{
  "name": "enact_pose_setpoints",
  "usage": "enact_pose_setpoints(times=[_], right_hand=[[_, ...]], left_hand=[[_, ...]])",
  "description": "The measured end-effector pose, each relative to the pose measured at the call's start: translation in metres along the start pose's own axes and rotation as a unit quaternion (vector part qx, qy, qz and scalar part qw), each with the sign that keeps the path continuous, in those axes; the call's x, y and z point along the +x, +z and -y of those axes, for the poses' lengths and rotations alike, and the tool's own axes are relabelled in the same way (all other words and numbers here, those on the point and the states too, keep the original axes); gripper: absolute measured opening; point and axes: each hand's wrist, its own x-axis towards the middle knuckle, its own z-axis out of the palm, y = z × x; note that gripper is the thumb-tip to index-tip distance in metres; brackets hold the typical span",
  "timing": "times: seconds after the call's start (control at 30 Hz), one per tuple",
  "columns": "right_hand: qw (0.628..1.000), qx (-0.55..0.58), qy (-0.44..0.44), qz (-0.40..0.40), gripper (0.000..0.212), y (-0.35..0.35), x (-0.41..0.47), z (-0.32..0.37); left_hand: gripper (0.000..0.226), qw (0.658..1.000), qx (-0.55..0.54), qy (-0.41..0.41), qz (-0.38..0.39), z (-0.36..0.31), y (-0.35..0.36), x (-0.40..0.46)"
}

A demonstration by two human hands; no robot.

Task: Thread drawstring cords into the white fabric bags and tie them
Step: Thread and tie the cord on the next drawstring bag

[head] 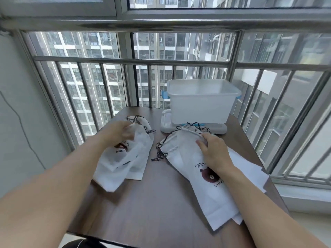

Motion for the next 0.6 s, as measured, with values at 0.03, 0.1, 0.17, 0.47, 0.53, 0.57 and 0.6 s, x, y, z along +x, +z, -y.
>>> enact_pose_setpoints(times=[0.03, 0.1, 0.17, 0.47, 0.53, 0.57, 0.6], right_hand=[[1.000, -0.005, -0.001, -0.021, 0.029, -0.003, 0.001, 0.002], [0.998, 0.004, 0.012, -0.068, 0.040, -0.014, 0.005, 0.003], [0.991, 0.077, 0.062, -0.091, 0.036, -0.026, 0.012, 0.001], [0.992, 0.114, 0.044, 0.033, 0.032, -0.049, 0.011, 0.001], [0.966, 0.253, 0.044, 0.023, 0.027, -0.063, 0.010, -0.002], [0.957, 0.285, 0.043, 0.033, 0.025, -0.067, 0.008, -0.004], [0.955, 0.288, 0.040, 0.054, 0.024, -0.070, 0.006, -0.007]], left_hand=[[0.030, 0.999, 0.004, 0.006, -0.032, 0.005, 0.009, 0.000], [0.051, 0.994, -0.062, -0.018, -0.086, 0.003, 0.023, -0.003], [0.062, 0.990, -0.079, -0.021, -0.112, -0.001, 0.033, -0.006], [0.069, 0.966, -0.177, 0.099, -0.161, -0.114, 0.008, -0.028], [0.088, 0.956, -0.280, 0.079, -0.040, -0.140, 0.028, -0.043], [0.090, 0.947, -0.316, 0.057, 0.010, -0.145, 0.042, -0.046], [0.075, 0.937, -0.345, 0.044, 0.045, -0.150, 0.055, -0.050]])
